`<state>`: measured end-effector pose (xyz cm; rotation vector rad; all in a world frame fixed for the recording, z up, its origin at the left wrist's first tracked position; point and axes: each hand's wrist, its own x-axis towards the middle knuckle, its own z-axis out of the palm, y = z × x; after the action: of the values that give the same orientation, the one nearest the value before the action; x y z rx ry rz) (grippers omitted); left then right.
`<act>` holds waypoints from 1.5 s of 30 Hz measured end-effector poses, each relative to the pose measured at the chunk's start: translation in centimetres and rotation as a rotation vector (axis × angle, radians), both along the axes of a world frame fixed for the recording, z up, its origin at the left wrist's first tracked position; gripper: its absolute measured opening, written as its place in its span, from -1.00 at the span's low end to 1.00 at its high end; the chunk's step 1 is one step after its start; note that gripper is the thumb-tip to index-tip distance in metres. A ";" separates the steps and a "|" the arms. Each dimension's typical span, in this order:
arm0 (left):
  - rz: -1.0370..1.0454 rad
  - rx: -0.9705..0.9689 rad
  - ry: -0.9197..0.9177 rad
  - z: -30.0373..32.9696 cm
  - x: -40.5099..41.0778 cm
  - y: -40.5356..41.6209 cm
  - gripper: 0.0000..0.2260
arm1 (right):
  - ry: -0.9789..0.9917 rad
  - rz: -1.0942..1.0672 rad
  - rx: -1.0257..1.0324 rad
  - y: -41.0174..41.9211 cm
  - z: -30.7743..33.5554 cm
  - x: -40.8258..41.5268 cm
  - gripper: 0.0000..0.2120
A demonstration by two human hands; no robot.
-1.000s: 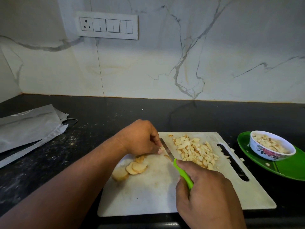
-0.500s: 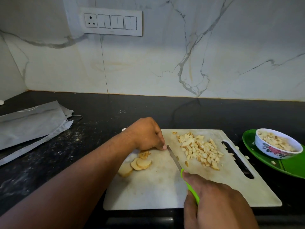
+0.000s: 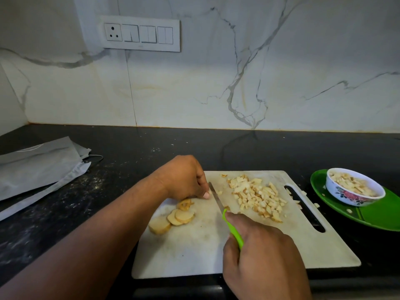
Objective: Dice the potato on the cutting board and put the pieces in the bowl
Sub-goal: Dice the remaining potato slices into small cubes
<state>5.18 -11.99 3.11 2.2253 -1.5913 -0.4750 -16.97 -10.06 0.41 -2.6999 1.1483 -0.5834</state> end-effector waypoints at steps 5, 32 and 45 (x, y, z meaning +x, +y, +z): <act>-0.039 -0.013 -0.034 0.0 0.0 -0.1 -0.96 | -0.043 0.000 0.017 -0.2 -0.2 0.0 -0.53; 0.141 -0.047 0.175 -0.8 0.7 -0.2 -0.54 | -0.028 -0.012 0.018 -0.2 0.2 2.3 -0.59; 0.126 -0.066 0.216 -0.9 0.7 -0.2 -0.68 | 0.030 -0.028 0.131 1.7 0.8 -1.3 -0.49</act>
<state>5.87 -12.18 2.19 2.1294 -1.3301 -0.5952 -18.23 -8.32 1.22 -2.5949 1.1895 -0.4563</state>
